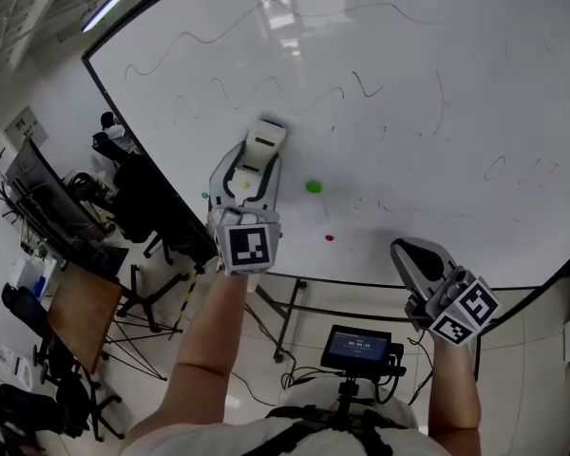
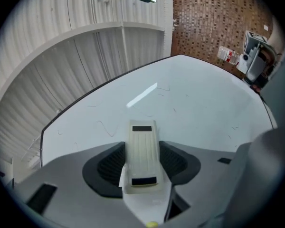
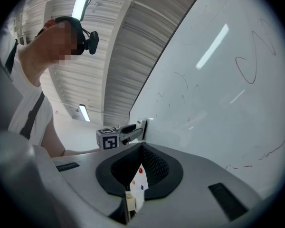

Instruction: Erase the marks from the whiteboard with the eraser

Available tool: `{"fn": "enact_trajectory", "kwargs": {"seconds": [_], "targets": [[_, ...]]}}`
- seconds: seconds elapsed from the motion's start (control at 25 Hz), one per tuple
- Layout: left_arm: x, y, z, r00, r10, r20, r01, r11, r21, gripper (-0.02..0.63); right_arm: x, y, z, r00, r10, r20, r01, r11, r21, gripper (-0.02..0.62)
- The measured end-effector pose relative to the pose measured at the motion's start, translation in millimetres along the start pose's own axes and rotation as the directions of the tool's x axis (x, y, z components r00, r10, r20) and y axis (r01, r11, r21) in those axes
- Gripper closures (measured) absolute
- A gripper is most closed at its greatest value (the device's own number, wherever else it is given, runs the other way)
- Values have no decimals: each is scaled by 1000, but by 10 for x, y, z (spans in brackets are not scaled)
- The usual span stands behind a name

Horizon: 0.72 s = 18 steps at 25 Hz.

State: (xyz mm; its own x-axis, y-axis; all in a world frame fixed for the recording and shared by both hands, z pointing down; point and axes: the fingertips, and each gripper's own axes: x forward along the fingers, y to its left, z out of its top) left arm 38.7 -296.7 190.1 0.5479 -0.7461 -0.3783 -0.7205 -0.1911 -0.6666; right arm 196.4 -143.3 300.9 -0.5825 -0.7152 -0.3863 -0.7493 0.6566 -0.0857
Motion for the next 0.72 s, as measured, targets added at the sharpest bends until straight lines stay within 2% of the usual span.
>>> {"fn": "enact_trajectory", "kwargs": {"seconds": [0.08,0.16,0.24,0.32,0.4,0.44,0.52,0.6,0.64,0.72], "targets": [[30,147,49,999,50,10,-49,999,-16,359,-42,-15,9,1000,-13,1,13,1000,-3,594],[24,187,9,998,66,4,-65,997,-33,357,-100,-28,8,1000,-26,1,26,1000,-2,594],[1,87,-59,1000,26,-13,-26,1000,-8,357,-158,-38,0,999,-37,-1,37,999,1,594],[-26,-55,-112,998,-51,-39,52,998,30,357,-194,-43,-4,999,-44,-4,44,999,1,594],[-58,-72,-182,993,-96,-70,98,995,19,359,-200,-36,3,999,-44,-3,44,999,-1,594],[-77,8,-242,992,-87,-88,86,996,-14,359,-193,-25,7,999,-41,-3,41,999,-3,594],[-112,294,-397,992,-28,-126,10,990,-143,359,-173,3,8,999,-35,-4,35,999,-4,594],[-144,521,-528,986,13,-166,-59,959,-279,359,-156,33,-3,1000,-30,-5,30,1000,-2,594],[-155,557,-555,983,23,-185,-78,951,-301,359,-147,49,-12,1000,-28,-6,28,1000,0,594],[-146,506,-518,981,21,-194,-80,950,-302,359,-125,83,-34,1000,-22,-7,22,1000,5,594]]}}
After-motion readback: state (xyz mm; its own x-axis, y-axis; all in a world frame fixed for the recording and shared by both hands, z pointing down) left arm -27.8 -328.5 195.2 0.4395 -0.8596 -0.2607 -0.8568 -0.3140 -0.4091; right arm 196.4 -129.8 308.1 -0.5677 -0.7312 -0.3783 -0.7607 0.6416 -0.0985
